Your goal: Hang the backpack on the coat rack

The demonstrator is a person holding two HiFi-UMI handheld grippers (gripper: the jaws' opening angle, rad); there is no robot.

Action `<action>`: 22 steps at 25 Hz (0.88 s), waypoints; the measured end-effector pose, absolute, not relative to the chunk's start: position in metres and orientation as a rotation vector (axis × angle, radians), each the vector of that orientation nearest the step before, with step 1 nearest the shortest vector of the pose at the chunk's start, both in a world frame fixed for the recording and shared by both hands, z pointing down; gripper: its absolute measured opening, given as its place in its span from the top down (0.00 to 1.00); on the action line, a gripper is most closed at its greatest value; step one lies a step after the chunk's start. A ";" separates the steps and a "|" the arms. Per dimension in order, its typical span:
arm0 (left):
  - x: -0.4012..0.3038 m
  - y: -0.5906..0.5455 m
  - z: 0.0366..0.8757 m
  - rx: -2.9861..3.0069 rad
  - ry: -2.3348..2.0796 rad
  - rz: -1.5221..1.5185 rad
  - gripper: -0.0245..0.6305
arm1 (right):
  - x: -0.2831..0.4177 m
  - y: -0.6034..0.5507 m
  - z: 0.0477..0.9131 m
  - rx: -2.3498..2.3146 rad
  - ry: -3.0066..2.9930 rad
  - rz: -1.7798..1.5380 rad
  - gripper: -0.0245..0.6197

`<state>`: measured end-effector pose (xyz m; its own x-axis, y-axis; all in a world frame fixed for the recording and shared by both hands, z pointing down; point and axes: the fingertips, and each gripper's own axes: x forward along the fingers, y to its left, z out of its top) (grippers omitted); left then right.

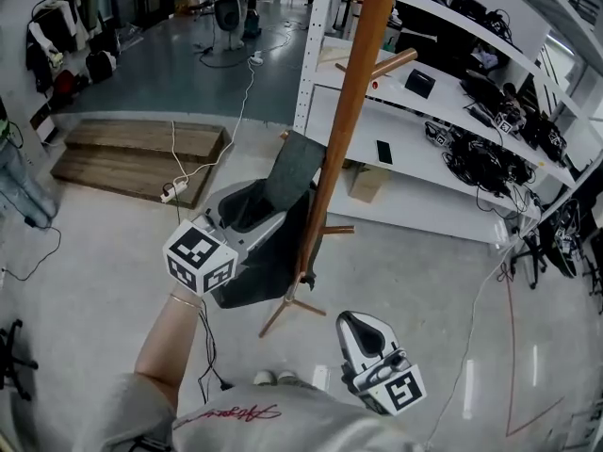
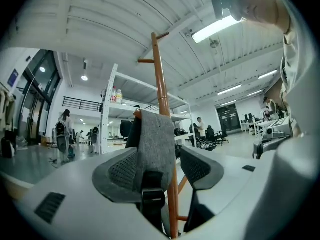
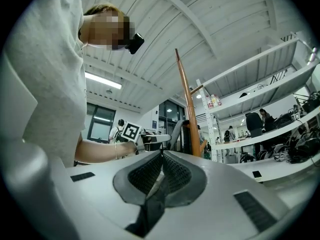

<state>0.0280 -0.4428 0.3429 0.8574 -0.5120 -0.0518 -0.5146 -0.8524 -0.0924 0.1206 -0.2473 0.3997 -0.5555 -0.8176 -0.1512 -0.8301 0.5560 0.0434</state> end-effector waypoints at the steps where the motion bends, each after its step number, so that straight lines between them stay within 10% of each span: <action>1: 0.025 -0.439 0.346 -2.930 0.818 0.030 0.55 | 0.116 -0.246 0.399 -1.413 2.674 0.174 0.93; 22: -0.046 -0.287 0.317 -2.828 1.082 0.456 0.63 | 0.061 -0.184 0.358 -1.206 2.663 0.281 0.93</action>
<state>-0.0456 -0.2866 0.3168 0.7062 -0.6400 -0.3027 -0.6636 -0.7474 0.0321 0.0609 -0.1836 0.3582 -0.6452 -0.7175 -0.2624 -0.7565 0.6480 0.0883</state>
